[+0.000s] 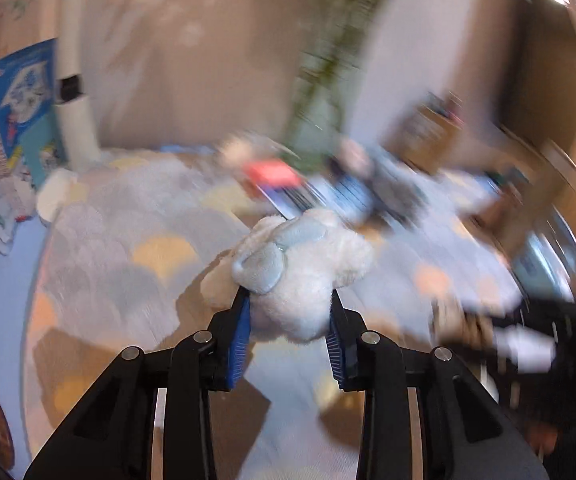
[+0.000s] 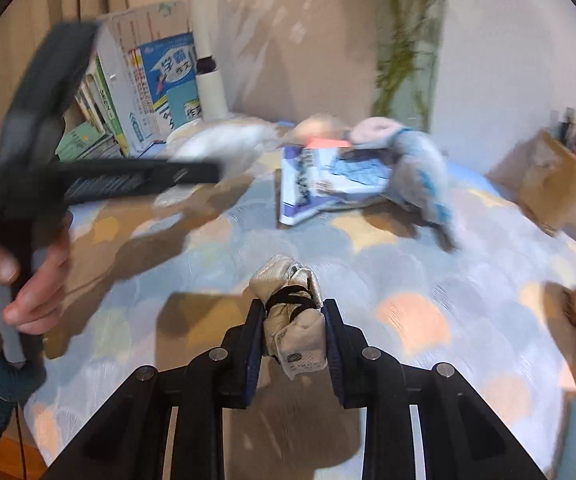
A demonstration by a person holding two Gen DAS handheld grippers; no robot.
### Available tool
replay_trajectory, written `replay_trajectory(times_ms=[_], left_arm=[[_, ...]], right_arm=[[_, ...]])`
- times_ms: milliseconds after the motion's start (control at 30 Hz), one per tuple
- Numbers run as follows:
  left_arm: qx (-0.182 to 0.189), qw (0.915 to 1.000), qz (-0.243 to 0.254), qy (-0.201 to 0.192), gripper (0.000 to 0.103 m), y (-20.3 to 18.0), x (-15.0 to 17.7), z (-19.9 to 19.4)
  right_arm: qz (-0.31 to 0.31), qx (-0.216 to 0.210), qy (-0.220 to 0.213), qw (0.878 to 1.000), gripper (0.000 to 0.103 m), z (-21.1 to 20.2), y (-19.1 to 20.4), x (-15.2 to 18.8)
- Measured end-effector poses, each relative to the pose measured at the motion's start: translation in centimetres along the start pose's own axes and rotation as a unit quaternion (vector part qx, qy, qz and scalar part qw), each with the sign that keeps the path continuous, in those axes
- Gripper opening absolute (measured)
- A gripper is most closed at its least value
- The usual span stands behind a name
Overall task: Organize soft objects
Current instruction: 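Grasp the white plush bear with the left tool while the right tool grasps the white sock, then carry the bear and sock to the glass bowl and open both tools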
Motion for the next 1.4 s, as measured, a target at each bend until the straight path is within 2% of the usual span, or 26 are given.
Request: replay_trajectory(times_ms=[133, 200, 267, 333, 400, 433, 467, 500, 533, 567, 600, 700, 800, 833, 867, 900, 933, 967, 1000, 1133, 1267, 1400], left_arm=[[-0.034, 0.9974, 0.06, 0.022, 0.04, -1.9, 4.5, 0.1], [-0.025, 0.9967, 0.061, 0.048, 0.043, -2.0, 6.3, 0.6], [-0.028, 0.9955, 0.056, 0.071, 0.044, -1.9, 7.9, 0.7], [-0.027, 0.9957, 0.045, 0.076, 0.044, -1.6, 8.7, 0.3], [0.002, 0.9969, 0.02, 0.076, 0.052, -1.5, 9.2, -0.3], [0.031, 0.9967, -0.002, 0.075, 0.071, -1.5, 9.4, -0.5], [0.056, 0.9957, -0.019, 0.072, 0.087, -1.7, 9.5, -0.6], [0.084, 0.9935, -0.039, 0.067, 0.088, -1.7, 9.3, -0.7], [0.114, 0.9898, -0.062, 0.059, 0.088, -1.8, 9.0, -1.0], [0.13, 0.9866, -0.083, 0.055, 0.088, -1.9, 8.6, -1.0], [0.129, 0.9858, -0.093, 0.053, 0.088, -1.9, 8.2, -0.9], [0.083, 0.9887, -0.101, 0.073, 0.088, -2.1, 6.9, 0.8], [0.042, 0.9915, -0.105, 0.064, 0.086, -2.2, 5.7, 2.3], [0.023, 0.9926, -0.105, 0.058, 0.085, -2.1, 5.5, 2.7], [0.001, 0.994, -0.099, 0.047, 0.077, -2.1, 5.3, 2.9], [-0.021, 0.9954, -0.085, 0.039, 0.072, -2.1, 5.2, 3.2], [-0.037, 0.996, -0.074, 0.035, 0.066, -2.2, 5.2, 3.4], [-0.046, 0.9965, -0.063, 0.031, 0.056, -2.6, 5.3, 3.3], [-0.044, 0.9972, -0.055, 0.026, 0.055, -2.8, 5.2, 3.0], [-0.042, 0.9981, -0.043, 0.011, 0.052, -2.9, 5.0, 2.4], [-0.039, 0.9985, -0.039, 0.003, 0.052, -3.4, 4.7, 1.8], [-0.027, 0.9994, -0.013, -0.015, 0.052, -6.4, 3.3, 0.2]], right_arm=[[0.019, 0.002, 0.017, 1.0, 0.028, -0.6, -1.2, 2.5], [0.028, 0.006, 0.024, 0.999, 0.028, 0.0, -1.4, 3.8], [0.041, -0.008, 0.037, 0.998, 0.028, 0.6, -1.6, 4.9], [0.047, -0.027, 0.046, 0.997, 0.028, 0.7, -1.2, 5.5], [0.05, -0.032, 0.047, 0.997, 0.033, 0.9, -1.1, 5.7], [0.047, -0.042, 0.045, 0.997, 0.054, 0.8, -0.9, 5.7], [0.043, -0.054, 0.045, 0.997, 0.066, 0.7, -0.7, 5.7], [0.039, -0.06, 0.047, 0.996, 0.088, 0.7, -0.4, 5.9], [0.038, -0.059, 0.048, 0.996, 0.091, 0.7, -0.4, 6.0], [0.038, -0.058, 0.047, 0.996, 0.091, 0.7, -0.4, 6.1], [0.04, -0.058, 0.045, 0.996, 0.091, 0.6, -0.5, 6.1], [0.056, -0.063, 0.04, 0.996, 0.091, 0.4, -1.2, 6.1], [0.071, -0.078, 0.041, 0.994, 0.091, 0.4, -1.6, 6.1], [0.071, -0.078, 0.04, 0.994, 0.091, 0.4, -1.6, 6.1], [0.068, -0.078, 0.039, 0.994, 0.09, 0.4, -1.5, 6.1], [0.059, -0.081, 0.038, 0.994, 0.08, 0.3, -1.0, 6.1], [0.047, -0.081, 0.038, 0.995, 0.064, 0.3, -0.4, 6.2], [0.036, -0.073, 0.04, 0.996, 0.06, 0.4, -0.1, 6.2], [0.024, -0.056, 0.04, 0.997, 0.056, 0.5, 0.3, 6.3], [-0.021, 0.009, 0.041, 0.999, 0.029, 1.0, 1.6, 6.3], [-0.022, 0.02, 0.019, 0.999, 0.028, 0.1, 1.3, 6.1], [0.035, -0.001, 0.001, 0.999, 0.028, -1.8, -0.8, 6.0]])
Point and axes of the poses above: each gripper's, at about its wrist camera, not at the fingertips, and z roughly the way its jaws point, y to its left, x to its underside, the point moved 10 cm from there along z, roughly the way its jaws point, and after that the axes turned 12 degrees about y, right-handed, at the moved point
